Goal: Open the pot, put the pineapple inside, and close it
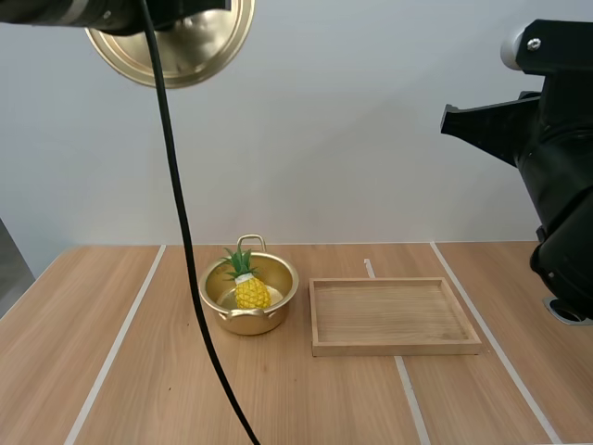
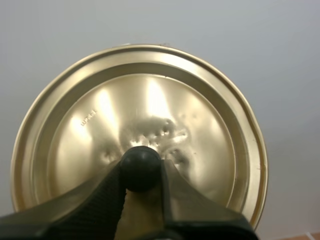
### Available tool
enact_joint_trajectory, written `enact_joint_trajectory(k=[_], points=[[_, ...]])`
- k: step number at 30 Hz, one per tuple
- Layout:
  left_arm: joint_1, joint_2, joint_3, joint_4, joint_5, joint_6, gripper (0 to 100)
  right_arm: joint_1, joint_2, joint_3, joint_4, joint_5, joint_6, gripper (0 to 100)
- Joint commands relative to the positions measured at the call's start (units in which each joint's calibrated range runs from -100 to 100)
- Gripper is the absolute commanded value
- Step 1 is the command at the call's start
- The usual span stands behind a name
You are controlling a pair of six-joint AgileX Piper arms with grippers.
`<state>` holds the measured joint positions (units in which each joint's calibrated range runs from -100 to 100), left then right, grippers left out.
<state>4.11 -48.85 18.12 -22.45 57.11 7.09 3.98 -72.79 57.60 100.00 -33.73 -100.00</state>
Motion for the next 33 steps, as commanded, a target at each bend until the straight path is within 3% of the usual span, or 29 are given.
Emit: enact_joint_trajectory(k=[1, 13, 33], points=[[0.12, 2.8, -0.44, -2.5, 5.58, 2.24, 0, -0.23, -0.72, 0.2, 0.0, -0.08, 0.0, 0], [0.12, 12.3, -0.44, -7.73, 18.18, 10.65, 0, -0.23, -0.7, 0.2, 0.0, 0.16, 0.0, 0], [0.12, 26.21, -0.44, -9.66, 27.66, 15.07, 0, -0.23, -0.7, 0.2, 0.0, 0.16, 0.0, 0]])
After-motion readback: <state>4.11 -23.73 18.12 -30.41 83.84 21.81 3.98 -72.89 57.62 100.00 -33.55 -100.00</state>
